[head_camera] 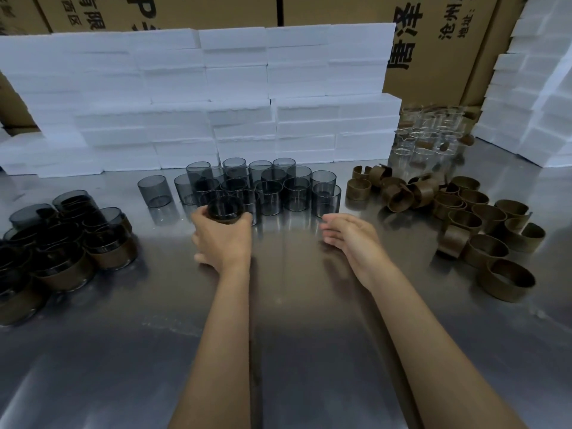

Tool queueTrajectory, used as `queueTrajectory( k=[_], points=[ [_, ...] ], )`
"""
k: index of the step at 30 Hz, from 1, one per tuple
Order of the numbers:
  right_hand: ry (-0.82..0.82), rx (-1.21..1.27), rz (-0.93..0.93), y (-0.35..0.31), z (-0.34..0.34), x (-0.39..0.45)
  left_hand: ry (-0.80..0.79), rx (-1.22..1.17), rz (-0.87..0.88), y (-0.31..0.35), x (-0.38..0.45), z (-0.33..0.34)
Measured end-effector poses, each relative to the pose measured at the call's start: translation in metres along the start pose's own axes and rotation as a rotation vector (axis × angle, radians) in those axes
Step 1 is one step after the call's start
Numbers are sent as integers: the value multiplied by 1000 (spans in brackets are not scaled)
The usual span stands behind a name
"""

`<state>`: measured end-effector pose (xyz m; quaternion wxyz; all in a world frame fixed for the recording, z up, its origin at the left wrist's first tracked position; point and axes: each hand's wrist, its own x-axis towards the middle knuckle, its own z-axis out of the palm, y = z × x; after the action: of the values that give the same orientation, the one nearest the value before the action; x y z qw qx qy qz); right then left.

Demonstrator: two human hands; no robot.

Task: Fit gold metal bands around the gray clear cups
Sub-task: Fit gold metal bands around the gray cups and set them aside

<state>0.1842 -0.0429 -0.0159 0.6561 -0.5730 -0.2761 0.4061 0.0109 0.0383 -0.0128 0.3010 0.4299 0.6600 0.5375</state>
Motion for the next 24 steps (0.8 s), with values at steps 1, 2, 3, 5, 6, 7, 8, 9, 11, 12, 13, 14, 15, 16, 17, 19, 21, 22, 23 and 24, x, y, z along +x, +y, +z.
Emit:
queueTrajectory(
  k=[1, 2, 3, 5, 6, 7, 8, 9, 11, 12, 13, 14, 15, 16, 17, 19, 21, 22, 23, 24],
  points=[
    [1, -2, 2, 0, -1, 0, 23, 3, -20, -2, 4, -3],
    [-1, -7, 4, 0, -1, 1, 50, 16, -36, -3, 7, -6],
    [-2, -10, 7, 1, -1, 1, 81, 37, -50, -5, 11, -9],
    [2, -5, 12, 0, -1, 1, 139, 105, -77, -9, 18, -16],
    [3, 0, 15, 0, -1, 1, 157, 150, -89, -10, 21, -20],
    [4, 5, 17, 0, -1, 1, 170, 201, -97, -10, 24, -23],
    [2, 8, 18, 0, -1, 1, 184, 252, -96, -10, 25, -26],
    [0, 9, 19, -1, -1, 0, 207, 295, -82, -9, 24, -28],
    [-1, 17, 19, -1, -2, 0, 279, 318, 34, -6, 20, -29],
    [1, 22, 19, -1, -1, 0, 302, 278, 141, -4, 17, -28],
    [4, 23, 19, -1, -1, 0, 292, 219, 260, -3, 13, -26],
    [5, 22, 20, -1, -1, 0, 239, 145, 360, -3, 10, -23],
    [6, 22, 21, -1, -1, 0, 165, 78, 408, -2, 6, -20],
    [5, 23, 22, -1, -1, 0, 94, 40, 403, -2, 3, -17],
    [6, 23, 23, -2, -1, -1, 46, 27, 364, -2, 2, -14],
    [8, 22, 24, -2, -1, -1, 36, 39, 247, -6, 3, -11],
    [7, 26, 28, -3, 0, -1, 82, 37, 140, -10, 8, -13],
    [7, 26, 29, -3, 0, -2, 99, 12, 94, -11, 12, -15],
    [7, 27, 30, -3, 1, -2, 112, -26, 49, -13, 17, -17],
    [7, 34, 31, -4, 1, -2, 121, -68, 6, -14, 21, -19]
  ],
)
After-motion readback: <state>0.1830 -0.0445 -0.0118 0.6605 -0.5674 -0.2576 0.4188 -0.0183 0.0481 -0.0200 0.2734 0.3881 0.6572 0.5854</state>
